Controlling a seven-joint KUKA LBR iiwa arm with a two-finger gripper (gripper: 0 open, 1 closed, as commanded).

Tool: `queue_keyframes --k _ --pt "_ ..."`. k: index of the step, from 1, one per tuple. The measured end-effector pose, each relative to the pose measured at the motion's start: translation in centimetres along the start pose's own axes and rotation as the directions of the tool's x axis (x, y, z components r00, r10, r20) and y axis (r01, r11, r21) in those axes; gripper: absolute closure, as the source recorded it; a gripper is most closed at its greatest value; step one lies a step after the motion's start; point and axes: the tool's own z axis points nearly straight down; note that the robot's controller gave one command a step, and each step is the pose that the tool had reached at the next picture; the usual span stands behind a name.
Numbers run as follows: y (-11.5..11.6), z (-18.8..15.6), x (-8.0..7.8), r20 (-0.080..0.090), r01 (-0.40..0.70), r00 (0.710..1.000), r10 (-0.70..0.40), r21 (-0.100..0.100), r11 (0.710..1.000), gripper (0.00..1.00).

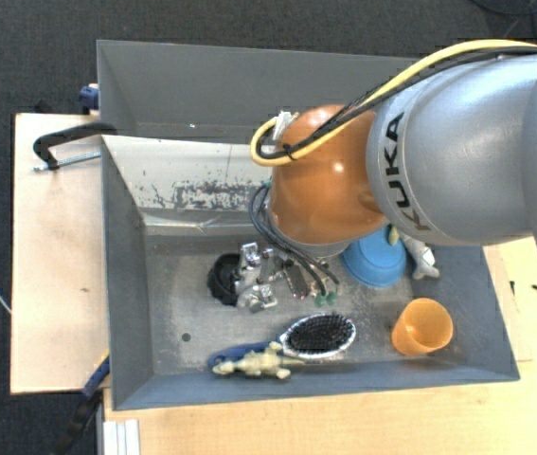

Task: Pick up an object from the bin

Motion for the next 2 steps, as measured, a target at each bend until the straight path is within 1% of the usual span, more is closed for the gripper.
queue_keyframes --k 1,2 --pt "-3.71 8.24 1.13 -0.011 -0.012 1.000 0.012 0.001 1.000 1.00" --pt "-3.63 8.79 0.93 -0.005 -0.012 1.000 0.012 0.000 1.000 1.00"
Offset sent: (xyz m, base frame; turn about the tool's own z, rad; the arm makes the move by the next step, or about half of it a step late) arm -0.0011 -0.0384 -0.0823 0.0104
